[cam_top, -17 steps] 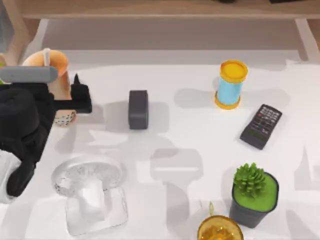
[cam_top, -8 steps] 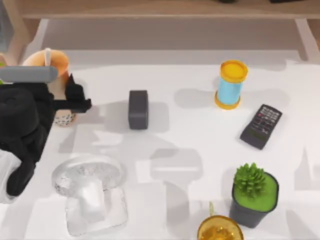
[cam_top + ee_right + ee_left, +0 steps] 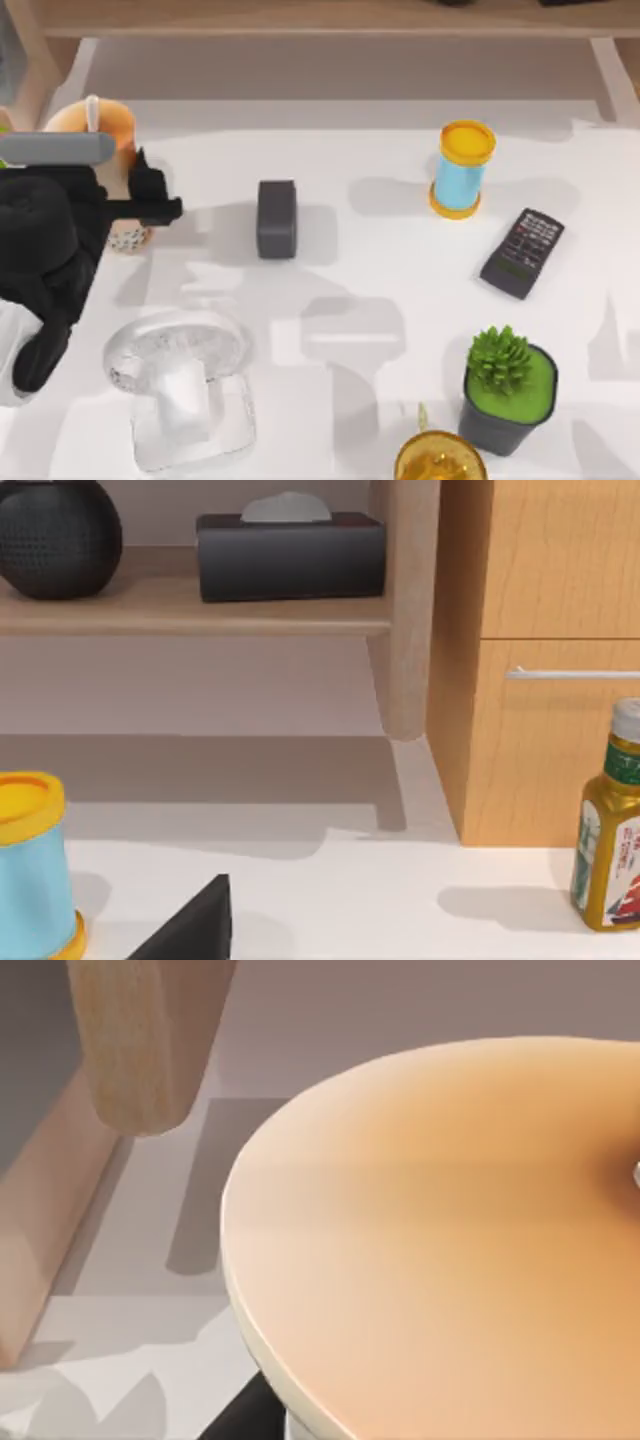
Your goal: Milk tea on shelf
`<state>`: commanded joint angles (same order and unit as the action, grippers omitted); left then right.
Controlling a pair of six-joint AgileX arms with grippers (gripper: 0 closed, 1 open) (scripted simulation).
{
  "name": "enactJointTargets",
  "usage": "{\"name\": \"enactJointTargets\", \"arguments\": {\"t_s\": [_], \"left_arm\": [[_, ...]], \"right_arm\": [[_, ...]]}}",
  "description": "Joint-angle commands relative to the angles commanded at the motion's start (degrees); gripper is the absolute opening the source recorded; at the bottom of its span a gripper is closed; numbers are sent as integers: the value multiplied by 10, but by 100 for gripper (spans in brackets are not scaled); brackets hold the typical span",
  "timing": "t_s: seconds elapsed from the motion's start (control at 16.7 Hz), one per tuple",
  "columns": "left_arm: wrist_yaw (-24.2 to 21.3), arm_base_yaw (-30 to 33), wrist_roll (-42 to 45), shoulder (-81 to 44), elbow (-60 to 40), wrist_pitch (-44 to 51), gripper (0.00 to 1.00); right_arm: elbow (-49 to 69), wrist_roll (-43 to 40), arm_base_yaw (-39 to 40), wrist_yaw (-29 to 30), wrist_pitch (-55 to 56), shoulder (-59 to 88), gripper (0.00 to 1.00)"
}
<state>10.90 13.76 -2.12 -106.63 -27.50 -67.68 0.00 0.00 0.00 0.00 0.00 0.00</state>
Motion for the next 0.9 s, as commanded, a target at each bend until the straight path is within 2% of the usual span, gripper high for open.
{"name": "enactJointTargets", "arguments": {"t_s": [0.9], "left_arm": [[1,1,1,29,-3,33,0]], "right_arm": [[0,0,0,0,0,0,100]]}}
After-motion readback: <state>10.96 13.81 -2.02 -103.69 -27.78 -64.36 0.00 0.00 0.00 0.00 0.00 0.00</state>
